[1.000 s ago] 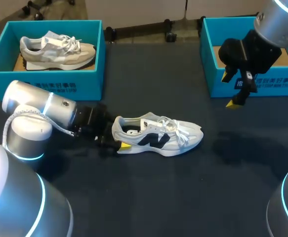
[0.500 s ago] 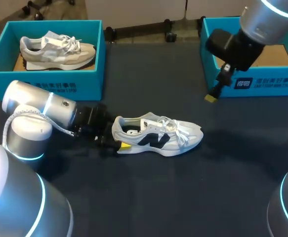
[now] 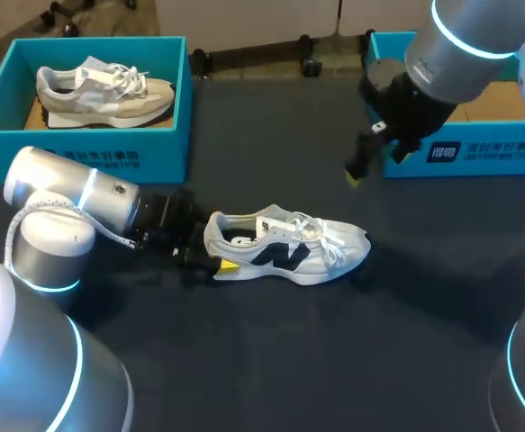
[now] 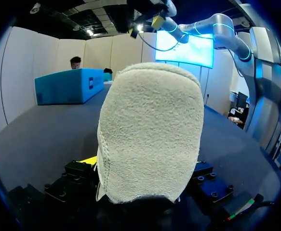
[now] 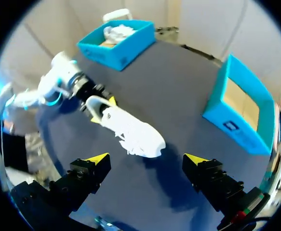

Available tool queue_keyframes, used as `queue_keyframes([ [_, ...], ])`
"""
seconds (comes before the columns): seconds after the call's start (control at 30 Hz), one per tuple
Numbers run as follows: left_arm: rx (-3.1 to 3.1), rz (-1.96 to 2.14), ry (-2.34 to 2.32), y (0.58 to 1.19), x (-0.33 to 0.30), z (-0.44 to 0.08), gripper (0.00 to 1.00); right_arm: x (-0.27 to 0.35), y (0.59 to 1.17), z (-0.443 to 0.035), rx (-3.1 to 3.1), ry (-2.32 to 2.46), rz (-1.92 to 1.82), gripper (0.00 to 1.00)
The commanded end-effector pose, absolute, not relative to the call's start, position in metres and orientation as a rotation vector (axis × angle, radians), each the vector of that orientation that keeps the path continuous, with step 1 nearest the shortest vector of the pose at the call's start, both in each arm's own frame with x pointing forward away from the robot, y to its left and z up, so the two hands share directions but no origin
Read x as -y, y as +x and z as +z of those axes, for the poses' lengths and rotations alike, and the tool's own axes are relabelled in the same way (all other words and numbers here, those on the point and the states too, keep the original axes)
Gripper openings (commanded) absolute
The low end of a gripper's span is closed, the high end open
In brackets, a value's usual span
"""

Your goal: Take the shoe out of the shoebox, open the shoe tongue, remove and reinsert the insole, then place the shoe into the shoebox

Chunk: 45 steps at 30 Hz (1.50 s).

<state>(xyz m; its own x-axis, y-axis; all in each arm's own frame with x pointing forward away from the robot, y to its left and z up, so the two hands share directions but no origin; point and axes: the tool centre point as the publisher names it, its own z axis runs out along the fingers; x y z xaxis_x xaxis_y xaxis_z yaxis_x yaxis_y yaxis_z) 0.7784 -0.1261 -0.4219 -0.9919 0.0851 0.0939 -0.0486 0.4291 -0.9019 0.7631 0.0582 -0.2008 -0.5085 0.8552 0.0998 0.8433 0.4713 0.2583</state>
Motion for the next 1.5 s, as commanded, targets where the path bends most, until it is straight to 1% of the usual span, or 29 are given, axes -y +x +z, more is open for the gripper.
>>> queue_keyframes([
  [0.03,2.552,1.610,-0.030,0.779,0.128,-0.426,0.00,-0.060,0.760,-0.201,-2.552,1.677,0.414,1.00],
  [0.23,2.552,1.610,-0.030,0.779,0.128,-0.426,0.00,-0.060,0.760,-0.201,-2.552,1.677,0.414,1.00],
  [0.37,2.552,1.610,-0.030,0.779,0.128,-0.426,0.00,-0.076,0.773,-0.228,-2.324,1.870,0.455,1.00],
  [0.43,2.552,1.610,-0.030,0.779,0.128,-0.426,0.00,-0.081,0.776,-0.235,-2.200,1.985,0.488,1.00],
  [0.53,2.552,1.610,-0.030,0.779,0.128,-0.426,0.00,-0.100,0.778,-0.244,-2.147,2.026,0.547,1.00],
  [0.9,2.552,1.610,-0.030,0.779,0.128,-0.426,0.00,-0.150,0.783,-0.266,-1.976,2.213,0.350,1.00],
  [1.1,2.552,1.610,-0.030,0.779,0.128,-0.426,0.00,-0.168,0.785,-0.282,-1.913,2.324,0.439,1.00],
  [1.33,2.552,1.610,-0.030,0.779,0.128,-0.426,0.00,-0.184,0.784,-0.291,-1.893,2.378,0.368,1.00],
  [1.4,2.552,1.610,-0.030,0.779,0.128,-0.426,0.00,-0.199,0.787,-0.295,-2.052,2.336,0.372,1.00],
  [1.5,2.552,1.610,-0.030,0.779,0.128,-0.426,0.00,-0.199,0.787,-0.295,-2.052,2.336,0.372,1.00],
])
